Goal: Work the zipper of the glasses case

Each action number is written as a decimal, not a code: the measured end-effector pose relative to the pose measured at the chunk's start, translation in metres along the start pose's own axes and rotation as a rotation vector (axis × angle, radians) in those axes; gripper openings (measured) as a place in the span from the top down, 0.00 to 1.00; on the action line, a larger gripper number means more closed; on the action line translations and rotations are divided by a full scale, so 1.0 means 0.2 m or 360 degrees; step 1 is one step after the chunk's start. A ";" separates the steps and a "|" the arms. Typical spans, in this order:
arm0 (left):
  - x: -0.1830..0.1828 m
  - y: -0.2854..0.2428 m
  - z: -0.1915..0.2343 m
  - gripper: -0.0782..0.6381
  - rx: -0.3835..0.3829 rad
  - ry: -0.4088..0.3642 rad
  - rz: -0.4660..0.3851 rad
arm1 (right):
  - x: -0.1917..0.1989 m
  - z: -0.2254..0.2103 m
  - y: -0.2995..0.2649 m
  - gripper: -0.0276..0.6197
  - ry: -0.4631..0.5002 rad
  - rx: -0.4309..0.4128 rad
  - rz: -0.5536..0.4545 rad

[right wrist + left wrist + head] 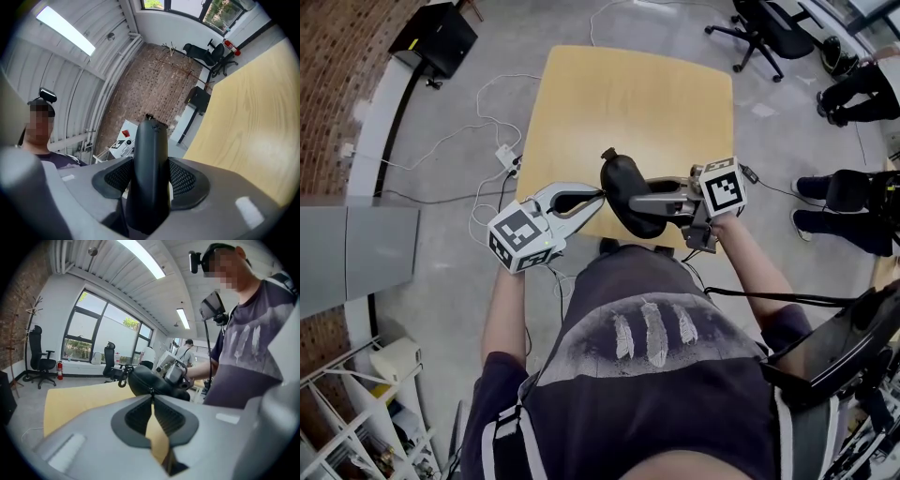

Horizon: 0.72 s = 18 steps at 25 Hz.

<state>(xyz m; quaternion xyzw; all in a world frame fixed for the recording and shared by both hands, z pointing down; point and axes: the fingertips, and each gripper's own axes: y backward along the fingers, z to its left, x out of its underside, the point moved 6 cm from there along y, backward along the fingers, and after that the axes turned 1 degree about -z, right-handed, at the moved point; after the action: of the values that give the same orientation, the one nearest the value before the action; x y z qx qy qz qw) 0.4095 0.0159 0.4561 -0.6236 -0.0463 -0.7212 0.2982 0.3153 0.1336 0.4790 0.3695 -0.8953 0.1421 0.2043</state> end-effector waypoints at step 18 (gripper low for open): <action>0.04 0.01 -0.01 0.89 0.0223 0.0456 0.0021 | 0.04 0.05 0.02 0.61 0.0206 0.0145 -0.0182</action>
<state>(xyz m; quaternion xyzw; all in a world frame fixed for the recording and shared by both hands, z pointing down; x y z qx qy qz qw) 0.4082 0.0103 0.4627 -0.4924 -0.0493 -0.7957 0.3492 0.3043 0.1274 0.4748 0.4188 -0.8503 0.1944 0.2526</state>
